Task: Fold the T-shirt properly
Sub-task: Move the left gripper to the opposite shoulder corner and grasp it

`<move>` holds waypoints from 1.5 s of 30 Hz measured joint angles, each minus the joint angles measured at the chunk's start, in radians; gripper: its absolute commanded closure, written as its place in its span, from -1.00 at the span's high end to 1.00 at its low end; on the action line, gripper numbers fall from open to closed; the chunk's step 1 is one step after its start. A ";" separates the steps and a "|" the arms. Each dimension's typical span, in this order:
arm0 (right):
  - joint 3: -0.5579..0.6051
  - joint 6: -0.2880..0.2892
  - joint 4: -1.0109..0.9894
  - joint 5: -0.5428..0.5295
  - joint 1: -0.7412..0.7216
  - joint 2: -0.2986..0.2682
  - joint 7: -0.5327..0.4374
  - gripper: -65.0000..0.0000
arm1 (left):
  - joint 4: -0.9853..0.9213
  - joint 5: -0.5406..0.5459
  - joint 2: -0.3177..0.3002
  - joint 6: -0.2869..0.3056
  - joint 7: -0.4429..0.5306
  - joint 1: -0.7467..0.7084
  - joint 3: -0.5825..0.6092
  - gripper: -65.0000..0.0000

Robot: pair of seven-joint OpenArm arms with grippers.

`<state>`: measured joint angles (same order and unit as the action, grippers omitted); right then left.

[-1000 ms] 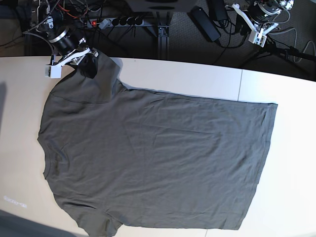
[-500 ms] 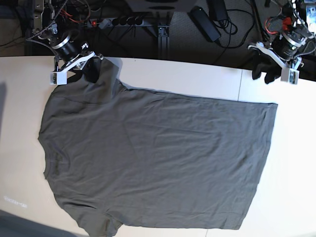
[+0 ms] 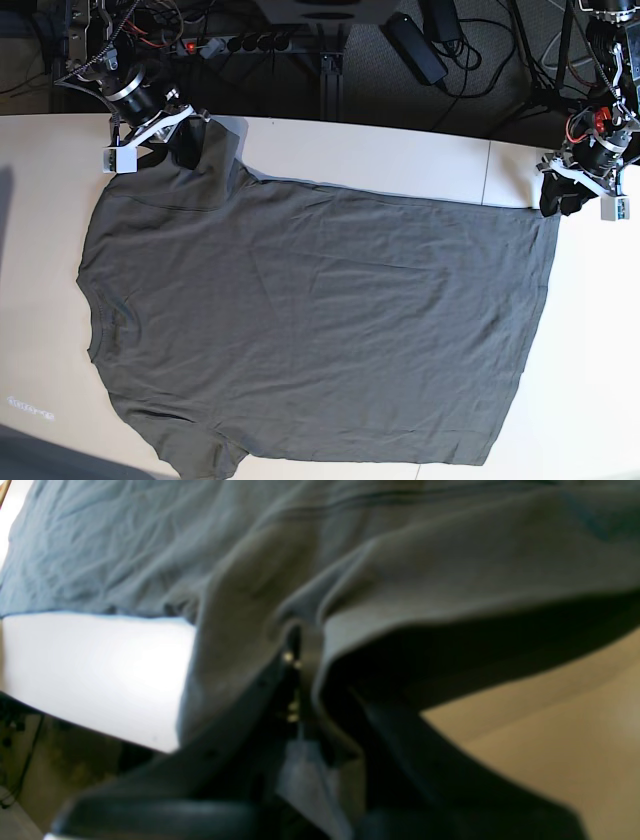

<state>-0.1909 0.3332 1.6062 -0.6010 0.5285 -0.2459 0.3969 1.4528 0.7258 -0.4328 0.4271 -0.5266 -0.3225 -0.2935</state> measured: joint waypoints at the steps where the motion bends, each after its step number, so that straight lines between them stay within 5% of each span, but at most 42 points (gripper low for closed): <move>1: 0.000 0.000 0.000 0.000 0.000 0.000 0.000 -1.00 | -0.008 0.000 0.000 0.000 -0.001 0.008 0.000 -0.01; 17: 0.000 0.000 0.000 0.000 0.000 0.000 0.000 -1.00 | -0.017 -0.014 0.033 0.005 0.005 0.016 -0.022 -0.01; 22: 0.000 0.000 0.000 0.000 0.000 0.000 0.000 -1.00 | -0.022 -0.036 -0.005 0.006 -0.059 0.008 -0.105 -0.01; 26: 0.000 0.000 0.000 0.000 0.000 0.000 0.000 -1.00 | -0.023 -0.035 -0.025 0.012 -0.068 0.007 -0.106 0.35; 45: 0.000 0.000 0.000 0.000 0.000 0.000 0.001 -1.00 | -0.042 0.008 0.017 0.027 -0.008 0.024 -0.010 0.36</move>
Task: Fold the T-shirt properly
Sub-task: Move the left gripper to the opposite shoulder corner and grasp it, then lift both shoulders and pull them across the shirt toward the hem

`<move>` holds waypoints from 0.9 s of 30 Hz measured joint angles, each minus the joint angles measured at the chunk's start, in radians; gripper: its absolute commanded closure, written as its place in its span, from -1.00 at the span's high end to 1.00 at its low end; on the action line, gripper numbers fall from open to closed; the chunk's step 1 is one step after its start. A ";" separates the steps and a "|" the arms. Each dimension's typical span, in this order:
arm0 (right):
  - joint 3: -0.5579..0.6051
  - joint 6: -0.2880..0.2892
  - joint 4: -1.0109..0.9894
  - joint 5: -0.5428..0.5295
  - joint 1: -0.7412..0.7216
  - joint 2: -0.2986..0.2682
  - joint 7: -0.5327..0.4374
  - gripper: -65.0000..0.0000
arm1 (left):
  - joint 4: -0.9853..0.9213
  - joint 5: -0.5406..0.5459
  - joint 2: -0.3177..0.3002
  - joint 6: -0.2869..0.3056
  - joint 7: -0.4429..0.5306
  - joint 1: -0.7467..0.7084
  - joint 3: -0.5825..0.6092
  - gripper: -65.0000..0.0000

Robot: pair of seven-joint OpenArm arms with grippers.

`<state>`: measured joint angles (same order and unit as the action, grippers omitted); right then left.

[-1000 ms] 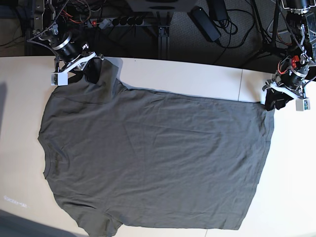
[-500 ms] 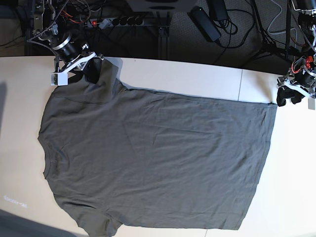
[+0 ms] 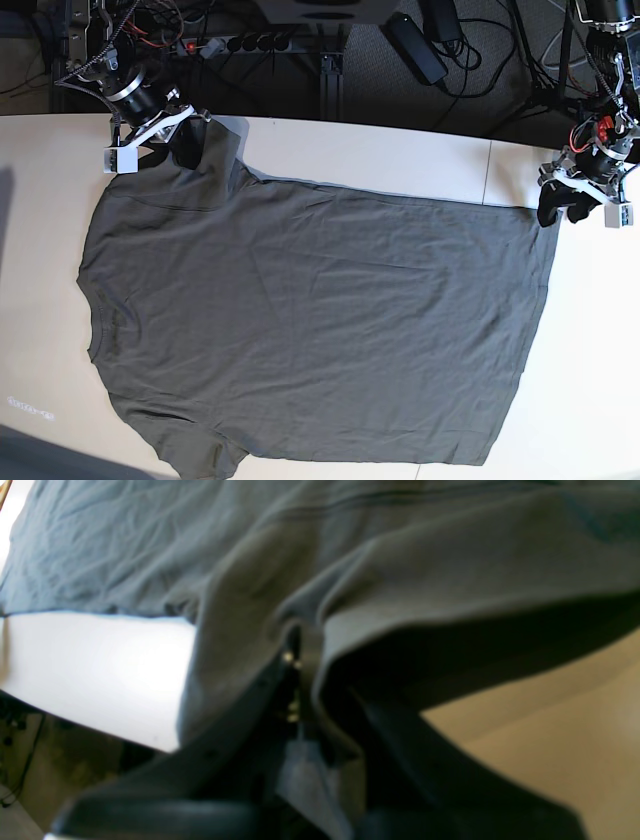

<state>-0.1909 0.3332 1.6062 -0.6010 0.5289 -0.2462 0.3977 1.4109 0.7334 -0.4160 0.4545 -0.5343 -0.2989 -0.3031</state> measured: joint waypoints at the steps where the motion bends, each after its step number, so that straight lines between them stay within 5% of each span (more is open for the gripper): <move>1: 0.000 0.000 0.000 0.000 0.000 0.000 0.000 -1.00 | -0.006 0.005 0.004 0.000 0.005 0.003 -0.002 0.36; 15: 0.000 0.000 0.000 0.000 0.000 0.000 0.000 -1.00 | -0.006 -0.081 0.023 0.008 0.129 0.025 0.154 0.35; 17: 0.000 0.000 0.000 0.000 0.000 0.000 0.000 -1.00 | -0.006 -0.097 0.029 0.008 0.155 0.022 0.154 0.14; 21: 0.000 0.000 0.000 0.000 0.000 0.000 0.000 -1.00 | -0.015 -0.103 0.034 0.006 0.166 0.025 0.161 -1.00; 27: 0.000 0.000 0.000 0.000 0.000 0.000 0.000 -1.00 | -0.017 -0.098 0.034 0.018 0.164 0.033 0.163 -1.00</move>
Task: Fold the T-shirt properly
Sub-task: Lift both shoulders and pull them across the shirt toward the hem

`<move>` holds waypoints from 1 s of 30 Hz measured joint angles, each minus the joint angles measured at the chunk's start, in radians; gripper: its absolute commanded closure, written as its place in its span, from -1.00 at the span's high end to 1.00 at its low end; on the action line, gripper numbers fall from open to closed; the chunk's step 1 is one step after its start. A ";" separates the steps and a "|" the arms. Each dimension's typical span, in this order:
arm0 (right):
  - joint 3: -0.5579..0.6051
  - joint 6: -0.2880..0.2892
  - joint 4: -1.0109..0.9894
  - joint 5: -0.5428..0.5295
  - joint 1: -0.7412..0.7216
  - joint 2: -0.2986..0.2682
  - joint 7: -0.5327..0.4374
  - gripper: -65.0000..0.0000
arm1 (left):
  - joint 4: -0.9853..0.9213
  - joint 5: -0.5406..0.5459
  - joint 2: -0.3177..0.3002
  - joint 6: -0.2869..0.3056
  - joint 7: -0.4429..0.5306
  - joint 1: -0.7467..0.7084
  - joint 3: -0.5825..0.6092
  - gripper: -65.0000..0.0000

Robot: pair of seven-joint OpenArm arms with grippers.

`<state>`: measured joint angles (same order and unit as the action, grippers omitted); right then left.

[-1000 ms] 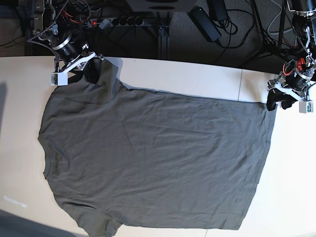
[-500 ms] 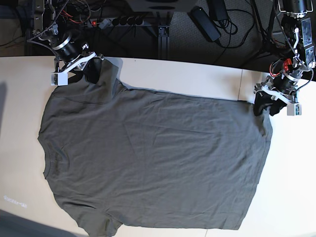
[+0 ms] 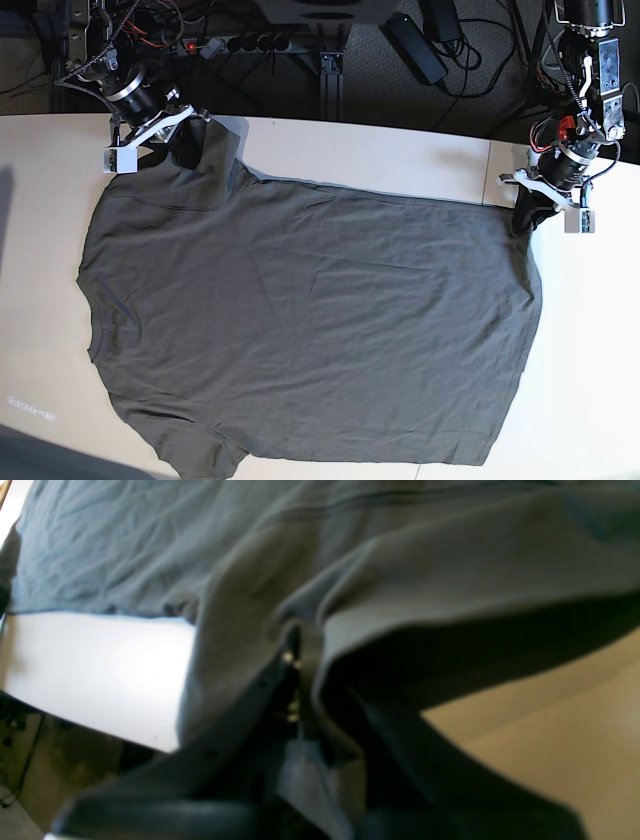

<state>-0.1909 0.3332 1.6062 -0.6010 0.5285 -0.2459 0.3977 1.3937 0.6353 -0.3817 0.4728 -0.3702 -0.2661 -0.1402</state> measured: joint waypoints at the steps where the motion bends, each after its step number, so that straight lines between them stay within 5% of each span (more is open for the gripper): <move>1: 0.000 0.000 0.000 0.000 0.000 0.000 0.000 -1.00 | 0.000 -0.004 0.000 0.018 -0.007 0.003 0.000 -1.00; 5: -0.002 0.000 0.019 0.008 0.000 0.000 0.007 -1.00 | 0.000 0.047 0.002 0.151 -0.050 0.003 -0.014 -1.00; 8: -0.025 0.002 0.060 0.021 0.001 0.000 0.074 -1.00 | 0.019 0.108 0.008 0.187 -0.127 -0.003 -0.047 -1.00; 12: -0.073 0.002 0.131 0.034 0.006 -0.019 0.151 -1.00 | 0.064 0.206 0.001 0.188 -0.219 -0.007 -0.101 -1.00; 18: -0.150 0.003 0.216 -0.034 0.011 -0.132 0.198 -1.00 | 0.136 0.248 -0.066 0.191 -0.232 -0.006 -0.110 -1.00; 30: -0.179 0.008 0.239 -0.058 -0.126 -0.294 0.207 -1.00 | 0.123 0.170 -0.087 0.200 -0.231 0.137 -0.105 -1.00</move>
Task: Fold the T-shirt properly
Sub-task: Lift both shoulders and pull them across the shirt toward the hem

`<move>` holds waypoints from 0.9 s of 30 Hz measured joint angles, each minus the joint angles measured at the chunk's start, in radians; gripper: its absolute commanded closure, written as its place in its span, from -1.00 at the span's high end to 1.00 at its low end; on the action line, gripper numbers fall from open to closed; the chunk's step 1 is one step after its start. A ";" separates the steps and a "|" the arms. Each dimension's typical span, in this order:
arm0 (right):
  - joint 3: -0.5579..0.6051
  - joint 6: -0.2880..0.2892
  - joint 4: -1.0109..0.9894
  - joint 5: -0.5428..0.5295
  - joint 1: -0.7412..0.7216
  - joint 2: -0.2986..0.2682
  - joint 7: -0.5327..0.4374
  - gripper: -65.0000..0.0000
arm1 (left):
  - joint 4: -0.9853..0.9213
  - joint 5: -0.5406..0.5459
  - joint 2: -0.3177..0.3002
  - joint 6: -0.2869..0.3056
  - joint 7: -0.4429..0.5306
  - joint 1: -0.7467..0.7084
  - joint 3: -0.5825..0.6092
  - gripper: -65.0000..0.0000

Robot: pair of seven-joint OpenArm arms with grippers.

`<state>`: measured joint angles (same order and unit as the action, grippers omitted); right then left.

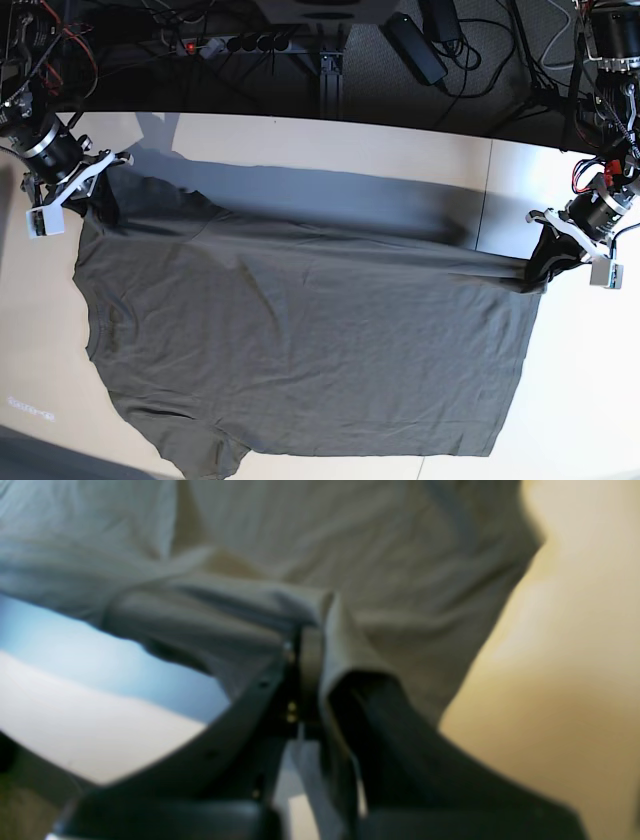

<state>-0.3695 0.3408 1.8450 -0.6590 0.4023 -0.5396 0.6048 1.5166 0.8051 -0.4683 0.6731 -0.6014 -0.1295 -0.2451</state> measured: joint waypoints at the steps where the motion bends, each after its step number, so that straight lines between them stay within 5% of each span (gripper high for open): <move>1: 0.000 0.001 -0.005 -0.005 -0.016 -0.011 0.000 -1.00 | -0.008 -0.016 0.000 0.001 0.001 0.015 0.002 -1.00; 11: 0.162 0.032 -0.232 0.002 -0.275 -0.179 -0.003 -1.00 | -0.195 -0.162 0.000 0.012 0.080 0.226 0.193 -1.00; 20: 0.422 0.058 -0.401 0.027 -0.537 -0.197 0.055 -1.00 | -0.332 -0.205 -0.014 0.017 0.080 0.363 0.197 -1.00; 27: 0.435 0.058 -0.374 -0.061 -0.533 -0.208 0.177 -1.00 | -0.250 0.002 -0.104 0.017 -0.056 0.272 0.191 -1.00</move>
<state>0.0650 0.3988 1.4712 -0.7204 -0.1303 -0.7471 0.7822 1.2663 0.8066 -0.5724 0.6899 -0.6579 0.1425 -0.0540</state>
